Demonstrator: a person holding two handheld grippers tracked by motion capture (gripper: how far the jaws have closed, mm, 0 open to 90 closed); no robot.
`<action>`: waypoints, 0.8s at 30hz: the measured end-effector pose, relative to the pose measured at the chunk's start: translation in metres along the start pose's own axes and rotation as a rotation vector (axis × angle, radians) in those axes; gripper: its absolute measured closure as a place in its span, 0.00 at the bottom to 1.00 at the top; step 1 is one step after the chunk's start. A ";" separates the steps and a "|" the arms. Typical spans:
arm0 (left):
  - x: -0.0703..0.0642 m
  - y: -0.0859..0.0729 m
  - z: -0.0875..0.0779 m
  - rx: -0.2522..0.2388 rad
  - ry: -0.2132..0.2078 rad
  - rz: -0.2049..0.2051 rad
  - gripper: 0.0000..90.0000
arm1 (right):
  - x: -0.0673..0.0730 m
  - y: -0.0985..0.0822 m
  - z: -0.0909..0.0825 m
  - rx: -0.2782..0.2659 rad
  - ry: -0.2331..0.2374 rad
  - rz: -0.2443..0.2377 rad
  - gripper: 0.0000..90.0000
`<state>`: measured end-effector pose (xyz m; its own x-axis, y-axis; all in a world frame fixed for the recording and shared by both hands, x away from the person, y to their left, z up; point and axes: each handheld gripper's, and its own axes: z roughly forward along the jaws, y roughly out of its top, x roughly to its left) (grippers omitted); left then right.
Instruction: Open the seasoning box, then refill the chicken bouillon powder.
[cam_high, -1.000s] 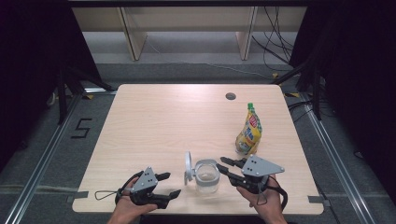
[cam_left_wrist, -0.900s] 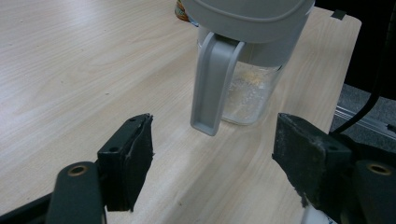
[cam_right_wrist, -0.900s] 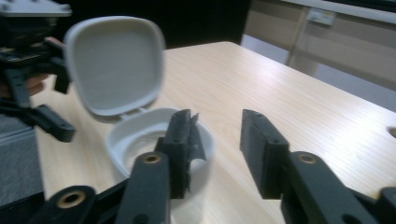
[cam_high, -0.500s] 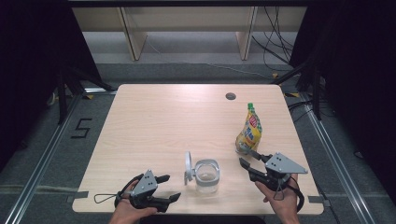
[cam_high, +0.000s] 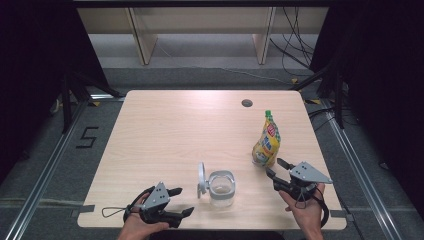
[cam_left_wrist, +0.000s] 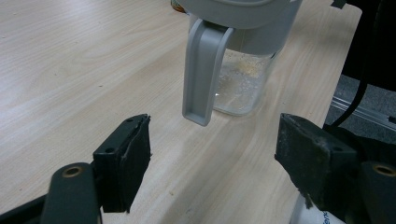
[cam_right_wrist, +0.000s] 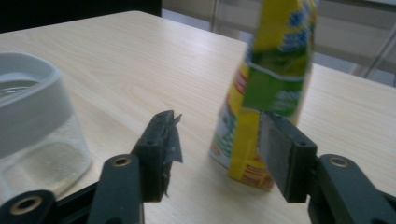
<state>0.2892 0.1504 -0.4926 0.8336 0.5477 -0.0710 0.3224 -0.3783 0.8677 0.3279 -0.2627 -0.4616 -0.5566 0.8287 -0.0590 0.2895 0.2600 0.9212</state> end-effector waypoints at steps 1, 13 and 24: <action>-0.001 0.000 0.000 0.002 0.009 -0.006 0.29 | -0.002 -0.002 0.002 -0.002 -0.016 0.015 0.47; 0.000 0.000 0.003 -0.001 0.002 -0.013 0.29 | -0.013 -0.012 0.014 0.029 -0.063 0.065 0.36; 0.002 0.000 0.004 0.023 0.008 0.009 0.28 | -0.020 -0.017 0.021 0.025 -0.084 0.091 0.25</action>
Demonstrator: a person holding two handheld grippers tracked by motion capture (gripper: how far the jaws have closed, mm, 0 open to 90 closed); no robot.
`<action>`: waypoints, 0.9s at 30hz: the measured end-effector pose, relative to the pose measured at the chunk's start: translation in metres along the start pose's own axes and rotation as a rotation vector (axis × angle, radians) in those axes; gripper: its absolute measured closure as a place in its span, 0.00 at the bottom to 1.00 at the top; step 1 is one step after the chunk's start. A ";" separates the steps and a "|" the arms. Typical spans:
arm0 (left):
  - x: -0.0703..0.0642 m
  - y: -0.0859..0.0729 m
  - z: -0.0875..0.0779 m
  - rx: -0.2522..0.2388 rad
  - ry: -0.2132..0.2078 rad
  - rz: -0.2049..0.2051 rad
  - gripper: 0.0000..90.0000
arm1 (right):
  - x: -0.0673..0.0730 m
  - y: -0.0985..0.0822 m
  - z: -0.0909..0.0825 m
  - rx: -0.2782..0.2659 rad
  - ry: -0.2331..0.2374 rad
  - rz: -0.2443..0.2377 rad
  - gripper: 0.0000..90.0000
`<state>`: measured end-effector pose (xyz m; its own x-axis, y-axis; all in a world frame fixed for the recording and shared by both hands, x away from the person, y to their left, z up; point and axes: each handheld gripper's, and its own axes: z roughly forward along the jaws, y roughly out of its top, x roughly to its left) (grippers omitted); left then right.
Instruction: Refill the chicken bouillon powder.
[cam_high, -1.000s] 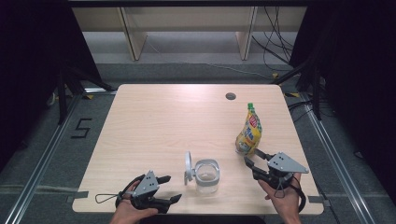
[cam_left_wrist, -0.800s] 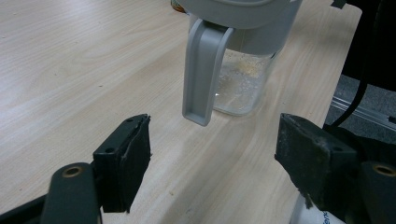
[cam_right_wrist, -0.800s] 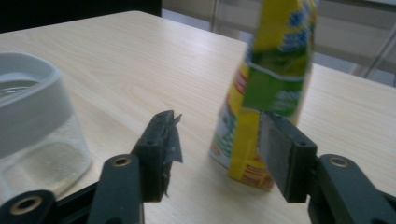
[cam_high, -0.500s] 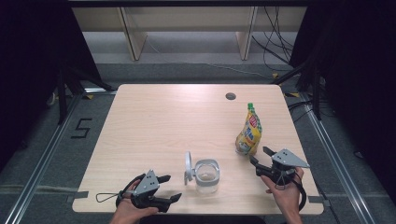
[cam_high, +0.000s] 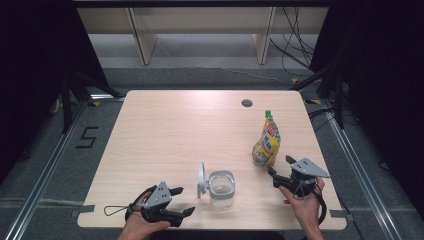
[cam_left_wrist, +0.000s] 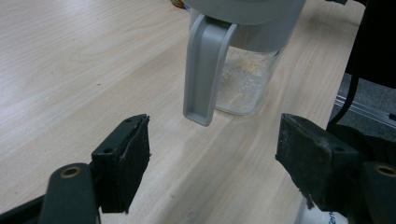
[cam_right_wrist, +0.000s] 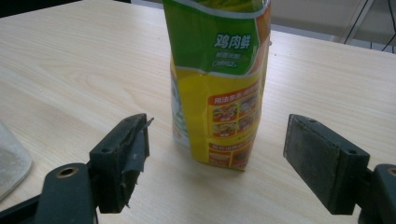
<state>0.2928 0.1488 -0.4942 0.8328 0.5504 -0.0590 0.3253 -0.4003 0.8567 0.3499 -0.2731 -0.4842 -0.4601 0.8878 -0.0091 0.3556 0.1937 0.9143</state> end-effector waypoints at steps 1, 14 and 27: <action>0.000 0.000 0.000 0.003 0.008 0.005 0.28 | 0.000 0.000 0.001 -0.002 -0.008 -0.007 0.24; -0.001 0.000 0.002 -0.003 -0.005 -0.010 0.28 | -0.001 0.002 0.020 -0.032 -0.045 0.011 0.18; -0.005 -0.002 0.003 -0.015 0.002 -0.031 0.28 | 0.011 0.008 0.045 -0.084 -0.078 -0.006 0.18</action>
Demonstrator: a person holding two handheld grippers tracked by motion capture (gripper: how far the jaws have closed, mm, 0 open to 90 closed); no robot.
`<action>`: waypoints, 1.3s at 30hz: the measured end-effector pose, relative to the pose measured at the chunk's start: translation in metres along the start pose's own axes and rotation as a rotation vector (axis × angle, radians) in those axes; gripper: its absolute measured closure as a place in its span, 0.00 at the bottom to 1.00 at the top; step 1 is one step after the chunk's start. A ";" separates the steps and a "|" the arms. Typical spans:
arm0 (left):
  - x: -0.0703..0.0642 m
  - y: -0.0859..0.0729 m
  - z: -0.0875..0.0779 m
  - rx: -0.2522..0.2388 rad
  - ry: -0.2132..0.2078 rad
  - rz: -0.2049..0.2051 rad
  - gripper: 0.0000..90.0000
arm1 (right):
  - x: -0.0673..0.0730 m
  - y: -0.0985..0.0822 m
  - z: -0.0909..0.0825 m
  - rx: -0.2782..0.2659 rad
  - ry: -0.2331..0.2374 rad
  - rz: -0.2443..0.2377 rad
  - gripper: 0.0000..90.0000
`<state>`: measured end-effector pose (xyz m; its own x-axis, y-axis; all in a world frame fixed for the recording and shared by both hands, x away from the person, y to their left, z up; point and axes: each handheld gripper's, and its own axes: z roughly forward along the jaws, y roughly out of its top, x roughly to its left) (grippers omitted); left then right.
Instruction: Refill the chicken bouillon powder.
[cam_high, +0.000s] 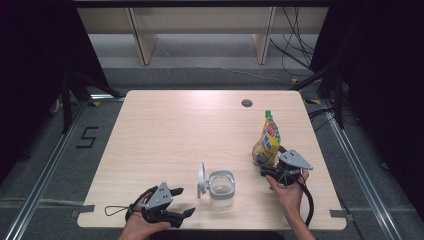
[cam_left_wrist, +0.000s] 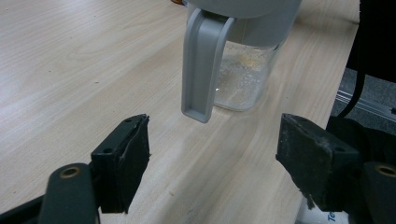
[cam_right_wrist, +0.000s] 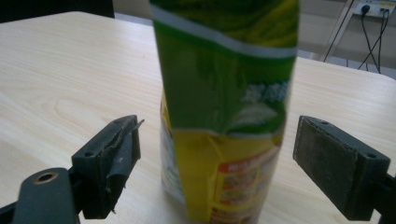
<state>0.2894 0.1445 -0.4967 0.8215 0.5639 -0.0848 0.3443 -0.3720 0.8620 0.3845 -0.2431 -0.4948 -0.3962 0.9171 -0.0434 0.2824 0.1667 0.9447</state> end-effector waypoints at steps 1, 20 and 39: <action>0.000 0.000 0.000 -0.009 -0.005 -0.001 0.28 | 0.000 0.000 0.002 -0.004 -0.010 -0.006 0.18; 0.000 0.000 -0.004 -0.005 -0.026 0.002 0.28 | 0.002 -0.005 0.020 -0.051 -0.064 0.022 0.22; 0.002 -0.001 -0.004 0.007 -0.021 0.015 0.28 | 0.001 -0.011 0.029 -0.036 -0.081 0.041 0.23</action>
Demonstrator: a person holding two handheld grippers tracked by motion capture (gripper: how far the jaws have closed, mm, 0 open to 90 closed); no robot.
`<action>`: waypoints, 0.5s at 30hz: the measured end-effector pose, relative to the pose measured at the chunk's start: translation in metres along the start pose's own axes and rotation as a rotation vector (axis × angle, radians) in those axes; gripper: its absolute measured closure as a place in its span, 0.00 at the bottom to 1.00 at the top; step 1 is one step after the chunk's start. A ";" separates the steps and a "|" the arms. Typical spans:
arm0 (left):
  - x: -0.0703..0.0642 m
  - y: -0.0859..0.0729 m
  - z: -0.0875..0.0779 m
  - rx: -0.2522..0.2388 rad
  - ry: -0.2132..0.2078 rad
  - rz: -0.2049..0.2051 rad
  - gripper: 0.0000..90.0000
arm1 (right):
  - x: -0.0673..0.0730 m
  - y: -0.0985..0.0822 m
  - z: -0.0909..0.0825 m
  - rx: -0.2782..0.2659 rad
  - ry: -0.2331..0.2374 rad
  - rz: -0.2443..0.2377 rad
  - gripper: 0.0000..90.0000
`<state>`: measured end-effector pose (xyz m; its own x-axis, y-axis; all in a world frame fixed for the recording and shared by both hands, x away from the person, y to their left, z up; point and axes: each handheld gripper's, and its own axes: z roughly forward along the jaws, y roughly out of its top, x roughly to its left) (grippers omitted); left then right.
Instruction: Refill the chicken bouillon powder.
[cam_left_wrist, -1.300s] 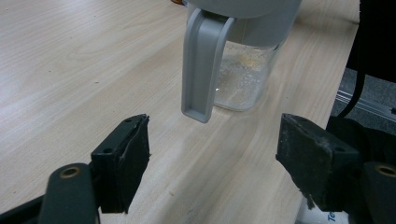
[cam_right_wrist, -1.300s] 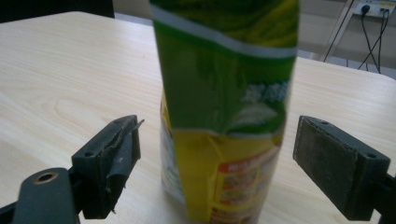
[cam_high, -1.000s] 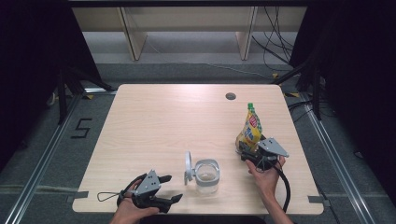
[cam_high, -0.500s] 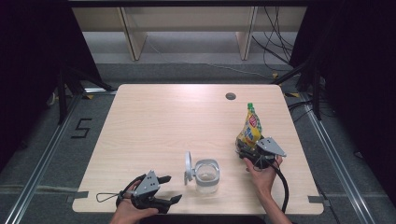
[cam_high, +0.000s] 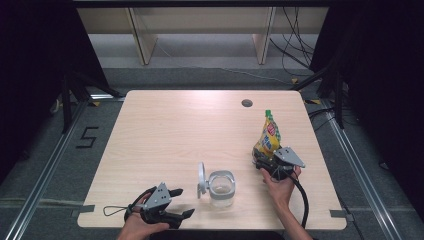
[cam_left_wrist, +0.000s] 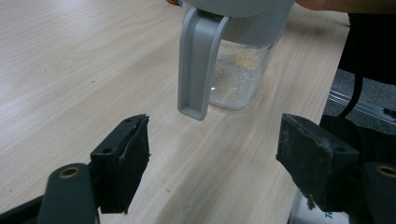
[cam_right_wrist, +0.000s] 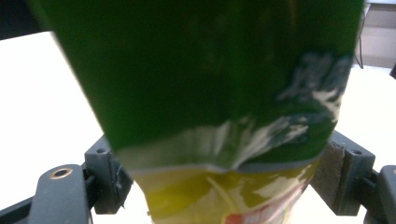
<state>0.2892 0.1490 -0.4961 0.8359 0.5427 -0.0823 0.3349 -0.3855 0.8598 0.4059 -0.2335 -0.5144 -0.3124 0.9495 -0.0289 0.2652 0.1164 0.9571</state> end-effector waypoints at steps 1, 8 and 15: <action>0.001 0.000 0.000 0.009 0.005 0.008 0.28 | 0.000 -0.001 0.001 -0.008 0.006 0.000 0.23; 0.000 0.000 0.001 0.002 -0.006 0.001 0.28 | 0.000 0.000 0.003 -0.010 -0.001 -0.012 0.22; 0.000 0.000 0.001 -0.005 -0.008 0.001 0.28 | 0.002 0.000 0.008 -0.050 0.000 -0.012 0.22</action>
<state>0.2897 0.1483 -0.4970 0.8400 0.5358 -0.0855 0.3317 -0.3823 0.8624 0.4122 -0.2293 -0.5165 -0.3156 0.9480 -0.0402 0.2156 0.1130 0.9699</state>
